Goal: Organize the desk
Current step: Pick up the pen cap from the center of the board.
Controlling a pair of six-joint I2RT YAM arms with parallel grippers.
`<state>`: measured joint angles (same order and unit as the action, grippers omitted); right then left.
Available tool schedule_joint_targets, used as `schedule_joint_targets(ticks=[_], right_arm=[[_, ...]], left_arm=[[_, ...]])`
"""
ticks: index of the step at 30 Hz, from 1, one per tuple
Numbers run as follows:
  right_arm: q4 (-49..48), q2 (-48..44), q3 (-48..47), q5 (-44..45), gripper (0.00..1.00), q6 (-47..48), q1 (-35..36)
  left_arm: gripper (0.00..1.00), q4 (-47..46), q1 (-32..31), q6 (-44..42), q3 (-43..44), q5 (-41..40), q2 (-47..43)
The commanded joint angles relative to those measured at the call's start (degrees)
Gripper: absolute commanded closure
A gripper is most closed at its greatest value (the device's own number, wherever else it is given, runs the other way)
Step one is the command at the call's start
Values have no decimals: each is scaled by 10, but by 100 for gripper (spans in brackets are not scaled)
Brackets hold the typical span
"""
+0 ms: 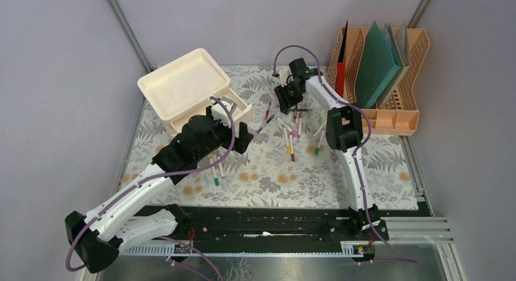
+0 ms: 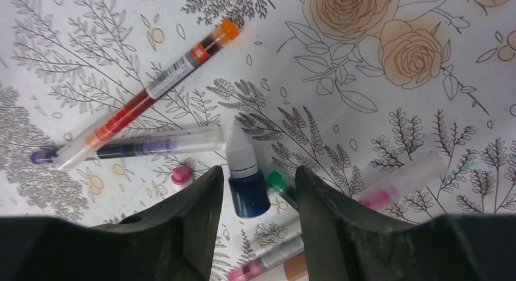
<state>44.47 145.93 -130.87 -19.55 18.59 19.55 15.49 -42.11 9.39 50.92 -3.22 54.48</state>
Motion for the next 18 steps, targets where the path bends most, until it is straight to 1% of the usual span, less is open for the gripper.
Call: schedule_joint_targets(ticks=[1,4,7,11,13,15,18], right_arm=[[18,-5,-16,-16,45,-11,8],[12,-8,-3,-41,43,-20,9],[10,-14,4,-54,43,-23,11],[9,-20,23,-11,45,2,24],[7,-24,35,15,48,15,33],[-1,-29,47,38,54,21,39],[-13,-37,61,62,57,29,46]], left_arm=[[1,-26,23,4,-5,41,-11],[1,-31,37,11,-6,64,-8],[1,-33,48,16,-7,78,-7],[1,-36,56,21,-8,91,-7],[1,-36,58,23,-10,95,-7],[1,-35,59,24,-10,98,-8],[1,-35,60,25,-12,100,-11]])
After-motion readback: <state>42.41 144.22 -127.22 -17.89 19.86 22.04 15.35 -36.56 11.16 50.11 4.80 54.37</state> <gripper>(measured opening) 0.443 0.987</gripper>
